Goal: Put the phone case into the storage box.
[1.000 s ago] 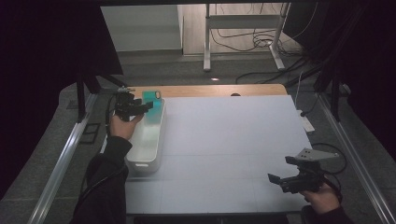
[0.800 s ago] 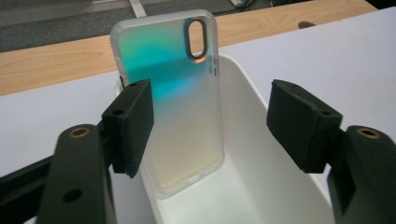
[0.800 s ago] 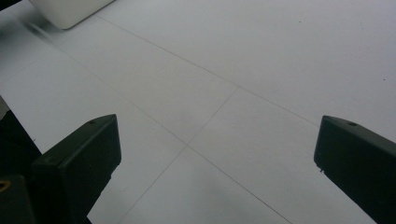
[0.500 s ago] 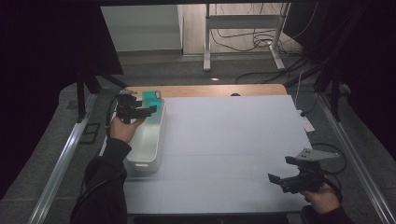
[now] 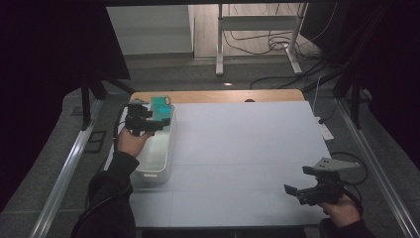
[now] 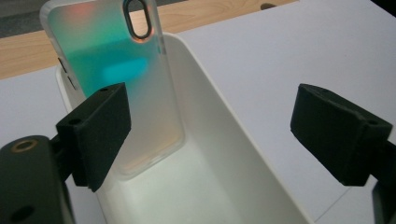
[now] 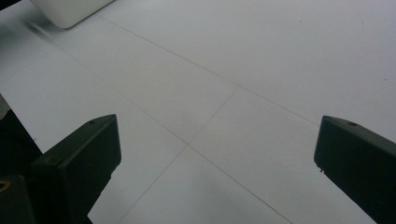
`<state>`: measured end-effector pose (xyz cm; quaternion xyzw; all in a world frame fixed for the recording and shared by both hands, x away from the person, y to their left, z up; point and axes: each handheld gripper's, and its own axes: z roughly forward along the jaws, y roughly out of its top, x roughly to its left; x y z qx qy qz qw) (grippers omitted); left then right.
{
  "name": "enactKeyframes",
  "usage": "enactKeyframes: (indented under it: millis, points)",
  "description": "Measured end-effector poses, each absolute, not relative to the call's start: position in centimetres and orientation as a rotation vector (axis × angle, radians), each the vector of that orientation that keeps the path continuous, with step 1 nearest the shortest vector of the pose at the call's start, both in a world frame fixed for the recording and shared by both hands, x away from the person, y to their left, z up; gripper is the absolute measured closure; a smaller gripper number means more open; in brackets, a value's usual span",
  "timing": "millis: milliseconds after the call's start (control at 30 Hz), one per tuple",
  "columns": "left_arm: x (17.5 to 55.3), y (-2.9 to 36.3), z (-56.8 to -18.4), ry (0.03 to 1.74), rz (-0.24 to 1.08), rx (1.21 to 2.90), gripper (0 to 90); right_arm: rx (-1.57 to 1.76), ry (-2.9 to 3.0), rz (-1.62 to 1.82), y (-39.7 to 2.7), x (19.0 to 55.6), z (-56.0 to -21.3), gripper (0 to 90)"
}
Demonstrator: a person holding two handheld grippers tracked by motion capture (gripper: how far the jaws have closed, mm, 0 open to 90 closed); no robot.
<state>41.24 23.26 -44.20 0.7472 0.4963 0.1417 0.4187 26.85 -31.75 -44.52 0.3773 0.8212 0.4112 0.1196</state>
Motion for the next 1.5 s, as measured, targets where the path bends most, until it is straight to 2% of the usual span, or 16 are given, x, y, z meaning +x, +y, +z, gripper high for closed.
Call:
enactKeyframes:
  millis: [1000, 1500]
  points:
    - [36.1, 21.6, -43.3, 1.137, 0.328, 1.921, 2.5, 1.090, 2.403, 1.200, -31.7, 26.8, -44.5, 0.1]
    - [32.9, 21.5, -43.1, 1.092, 0.368, 1.906, 2.4, 1.090, 2.406, 1.208, -31.7, 26.8, -44.5, 0.0]
